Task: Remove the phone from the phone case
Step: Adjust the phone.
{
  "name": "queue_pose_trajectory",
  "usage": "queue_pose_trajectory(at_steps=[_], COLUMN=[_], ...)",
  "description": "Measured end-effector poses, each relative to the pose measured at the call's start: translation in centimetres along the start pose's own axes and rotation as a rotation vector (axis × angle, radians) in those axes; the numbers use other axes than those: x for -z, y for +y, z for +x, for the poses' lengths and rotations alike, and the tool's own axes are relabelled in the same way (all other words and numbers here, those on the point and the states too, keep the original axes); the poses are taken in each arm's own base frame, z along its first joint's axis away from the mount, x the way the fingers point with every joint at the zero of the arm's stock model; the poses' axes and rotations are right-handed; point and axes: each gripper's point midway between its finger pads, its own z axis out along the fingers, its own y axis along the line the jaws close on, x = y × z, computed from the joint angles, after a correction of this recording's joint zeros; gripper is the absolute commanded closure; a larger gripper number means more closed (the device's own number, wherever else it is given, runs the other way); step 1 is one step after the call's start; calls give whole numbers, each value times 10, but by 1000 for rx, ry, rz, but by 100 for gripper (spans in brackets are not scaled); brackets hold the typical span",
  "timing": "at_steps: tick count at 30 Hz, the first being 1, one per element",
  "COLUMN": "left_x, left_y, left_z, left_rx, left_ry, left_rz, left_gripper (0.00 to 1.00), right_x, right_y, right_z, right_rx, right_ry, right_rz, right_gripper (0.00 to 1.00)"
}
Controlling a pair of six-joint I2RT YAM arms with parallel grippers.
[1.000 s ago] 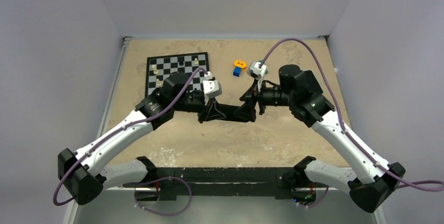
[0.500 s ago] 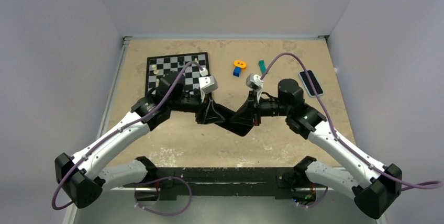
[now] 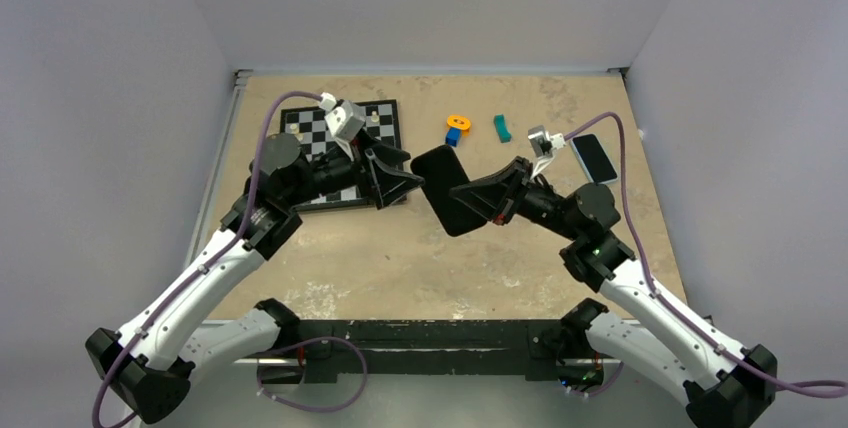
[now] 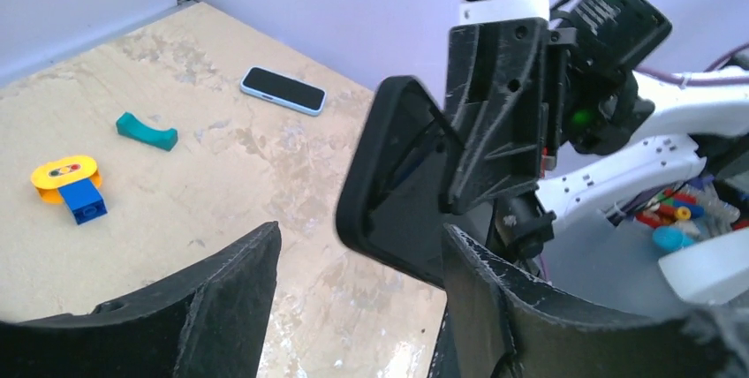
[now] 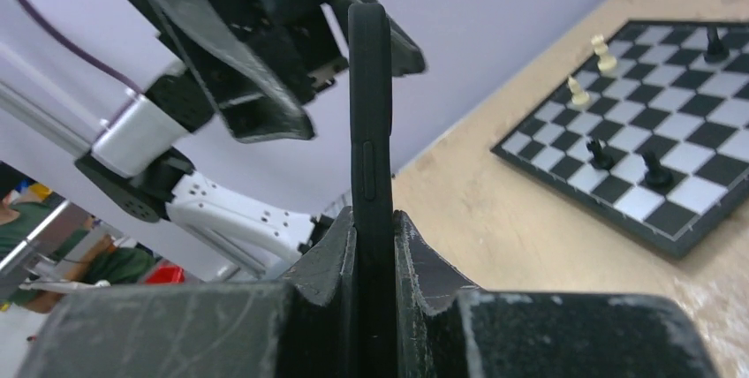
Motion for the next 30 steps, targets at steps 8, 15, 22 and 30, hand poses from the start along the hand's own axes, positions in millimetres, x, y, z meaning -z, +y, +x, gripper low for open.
queue_pose_trajectory(at_steps=[8,15,22,30], left_x=[-16,-25,-25,-26], left_y=[-1,-16,-28,-21], left_z=[-20,-32,-37,-36], left_rx=[240,412,461,409], left_ry=[-120,-192,-197,-120], left_rz=[62,173,212,149], left_gripper=[56,66,96,100], right_x=[-12,-22,-27,-33], right_y=[15,26,40,32], right_z=[-24,-25,-24,-20], right_rx=[-37,-76,-89,-83], right_ry=[-98,-123,-159,-112], right_rz=[-81,-137,-161,-57], right_gripper=[100,100,100,25])
